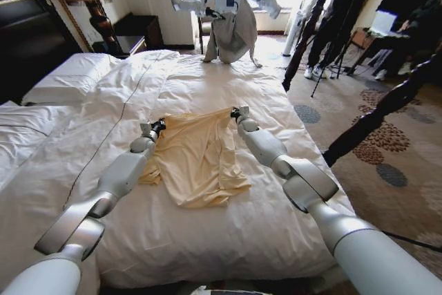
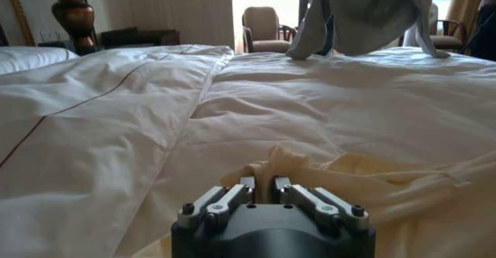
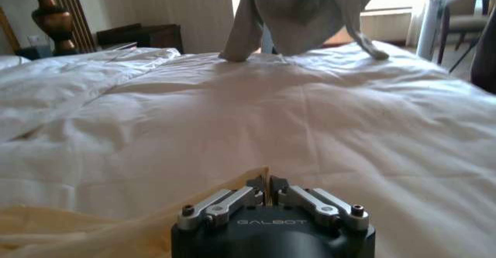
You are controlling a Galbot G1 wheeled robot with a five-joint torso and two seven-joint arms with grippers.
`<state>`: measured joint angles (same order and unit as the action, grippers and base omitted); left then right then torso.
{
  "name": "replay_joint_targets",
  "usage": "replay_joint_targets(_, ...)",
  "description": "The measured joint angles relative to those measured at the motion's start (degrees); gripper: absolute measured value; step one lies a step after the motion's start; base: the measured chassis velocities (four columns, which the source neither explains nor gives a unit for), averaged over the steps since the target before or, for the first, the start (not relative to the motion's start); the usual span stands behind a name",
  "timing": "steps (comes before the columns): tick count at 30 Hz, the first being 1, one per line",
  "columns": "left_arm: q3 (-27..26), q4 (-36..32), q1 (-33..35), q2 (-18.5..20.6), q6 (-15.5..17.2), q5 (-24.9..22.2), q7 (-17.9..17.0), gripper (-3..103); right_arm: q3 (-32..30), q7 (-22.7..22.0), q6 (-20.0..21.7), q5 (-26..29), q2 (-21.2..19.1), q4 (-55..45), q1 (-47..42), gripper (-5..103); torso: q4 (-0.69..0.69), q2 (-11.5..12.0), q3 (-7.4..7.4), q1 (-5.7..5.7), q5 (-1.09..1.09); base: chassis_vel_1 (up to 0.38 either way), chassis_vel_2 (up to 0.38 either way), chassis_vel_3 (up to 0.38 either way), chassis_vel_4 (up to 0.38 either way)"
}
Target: Pick up the clothes from the bed and hang them on the clothes hanger.
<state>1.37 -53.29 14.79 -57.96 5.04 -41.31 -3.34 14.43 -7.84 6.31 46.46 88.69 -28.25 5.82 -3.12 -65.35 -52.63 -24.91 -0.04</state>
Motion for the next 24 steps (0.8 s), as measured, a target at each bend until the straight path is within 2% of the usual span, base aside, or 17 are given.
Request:
replay_joint_targets(1,0.0,0.0,0.0,0.0,0.0,0.0,0.0,14,0.0,0.0,0.0,0.0,0.0,0.0,0.0,3,0.0,0.0,0.0,0.0,0.0,0.0,0.0,0.0,0.0)
replay_joint_targets(4,-0.4,-0.2,-0.6,1.1,0.6,0.0,-0.5,29,-2.7,-1.9,6.3,11.9,-0.5,-4.8,0.0,13,-0.01,0.0,0.0,0.0,0.0,0.0,0.0,0.0,0.0)
replay_joint_targets(5,-0.4,-0.2,-0.6,1.1,0.6,0.0,-0.5,29,-2.7,-1.9,6.3,11.9,-0.5,-4.8,0.0,13,-0.01,0.0,0.0,0.0,0.0,0.0,0.0,0.0,0.0)
replay_joint_targets(6,-0.6,-0.7,-0.6,2.0,0.6,0.0,-0.7,35,-4.0,-4.0,8.0,16.4,-0.6,-7.0,-0.1,19,0.0,0.0,0.0,0.0,0.0,0.0,0.0,0.0,0.0)
replay_joint_targets(7,-0.8,-1.1,-0.6,2.8,0.6,0.0,-0.9,41,-4.6,-5.6,8.8,18.8,-0.6,-8.3,-0.3,24,0.0,0.0,0.01,0.0,0.0,0.0,0.0,0.0,0.0)
replay_joint_targets(8,-0.8,-1.1,-0.6,2.8,0.6,0.0,-0.9,41,-4.6,-5.6,8.8,18.8,-0.6,-8.3,-0.3,24,0.0,0.0,0.01,0.0,0.0,0.0,0.0,0.0,0.0)
replay_joint_targets(10,-1.4,-2.9,0.1,5.0,0.7,-0.4,-1.7,51,-4.8,-9.5,9.5,23.9,-1.6,-12.8,-1.2,34,0.04,0.0,0.01,0.0,0.0,0.0,0.0,0.0,0.0)
replay_joint_targets(11,-1.4,-2.9,0.1,5.0,0.7,-0.4,-1.7,51,-4.8,-9.5,9.5,23.9,-1.6,-12.8,-1.2,34,0.04,0.0,0.01,0.0,0.0,0.0,0.0,0.0,0.0)
replay_joint_targets(13,-2.6,-5.1,1.2,6.9,1.5,-1.2,-2.4,62,-3.0,-12.9,10.2,29.2,-4.0,-17.9,-2.2,45,0.04,0.0,0.0,0.0,0.0,0.0,0.0,0.0,0.0)
replay_joint_targets(14,-3.0,-5.7,1.5,7.4,1.8,-1.5,-2.6,62,-2.0,-14.1,10.6,30.8,-5.2,-19.9,-2.4,50,0.03,0.0,0.01,0.0,0.02,0.0,0.0,0.0,0.0)
replay_joint_targets(15,-3.5,-6.3,1.8,8.1,1.9,-1.7,-3.0,68,-1.0,-15.1,10.7,31.7,-6.4,-21.8,-2.6,50,0.01,0.0,0.01,0.0,0.02,0.0,0.0,0.0,0.0)
replay_joint_targets(16,-3.5,-6.3,1.8,8.1,1.9,-1.7,-3.0,68,-1.0,-15.1,10.7,31.7,-6.4,-21.8,-2.6,50,0.01,0.0,0.01,0.0,0.02,0.0,0.0,0.0,0.0)
replay_joint_targets(20,-8.1,-14.0,5.9,10.9,4.7,-3.9,-4.6,89,3.9,-19.8,10.1,33.7,-13.8,-33.0,-3.6,72,-0.01,0.0,0.0,-0.01,0.03,0.0,0.0,0.0,0.0)
replay_joint_targets(21,-8.1,-14.0,5.9,10.9,4.7,-3.9,-4.6,89,3.9,-19.8,10.1,33.7,-13.8,-33.0,-3.6,72,-0.01,0.0,0.0,-0.01,0.03,0.0,0.0,0.0,0.0)
replay_joint_targets(22,-10.8,-17.7,8.3,12.0,6.3,-5.1,-5.4,89,5.6,-20.8,10.1,34.0,-16.6,-37.2,-3.8,78,-0.01,0.0,0.0,-0.01,0.02,0.0,0.0,0.0,0.0)
replay_joint_targets(23,-14.3,-22.7,11.7,13.3,8.0,-6.6,-6.1,94,7.4,-21.4,9.8,33.8,-19.7,-41.7,-4.3,83,-0.02,0.0,0.0,-0.01,0.0,0.0,0.0,0.0,0.0)
replay_joint_targets(24,-17.5,-27.1,15.1,14.5,9.4,-8.0,-6.4,98,8.8,-22.0,9.6,33.0,-22.1,-45.3,-4.7,83,-0.02,0.0,0.01,0.0,0.04,0.0,0.0,0.0,0.0)
